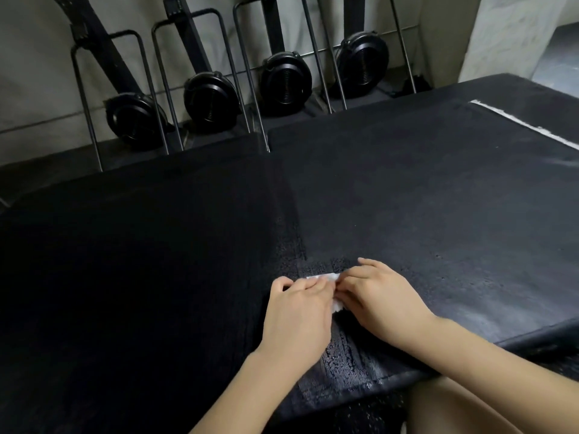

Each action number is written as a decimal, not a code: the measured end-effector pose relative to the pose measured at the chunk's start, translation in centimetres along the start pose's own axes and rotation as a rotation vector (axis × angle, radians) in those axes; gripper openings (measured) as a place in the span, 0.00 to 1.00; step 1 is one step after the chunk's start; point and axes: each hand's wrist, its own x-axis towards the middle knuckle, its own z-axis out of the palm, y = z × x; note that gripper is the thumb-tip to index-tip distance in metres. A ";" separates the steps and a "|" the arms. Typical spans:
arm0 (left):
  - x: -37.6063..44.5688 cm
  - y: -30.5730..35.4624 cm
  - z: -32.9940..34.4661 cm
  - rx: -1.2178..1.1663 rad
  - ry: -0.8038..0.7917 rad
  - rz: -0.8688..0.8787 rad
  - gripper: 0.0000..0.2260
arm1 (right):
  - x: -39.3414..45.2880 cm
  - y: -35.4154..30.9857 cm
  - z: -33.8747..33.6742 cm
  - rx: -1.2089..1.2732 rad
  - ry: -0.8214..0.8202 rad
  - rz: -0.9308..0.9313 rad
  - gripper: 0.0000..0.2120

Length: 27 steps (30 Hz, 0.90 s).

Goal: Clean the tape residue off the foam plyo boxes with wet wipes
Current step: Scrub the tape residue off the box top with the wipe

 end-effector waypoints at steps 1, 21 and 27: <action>0.8 -0.4 0.2 0.005 -0.016 -0.006 0.17 | 0.8 0.4 0.4 -0.013 -0.012 0.005 0.06; 2.4 -2.1 0.8 -0.039 -0.087 -0.037 0.15 | 3.4 1.1 1.0 -0.013 -0.018 -0.023 0.15; 5.0 -3.3 1.0 0.002 -0.122 -0.030 0.20 | 5.0 2.5 2.4 -0.033 0.023 -0.020 0.14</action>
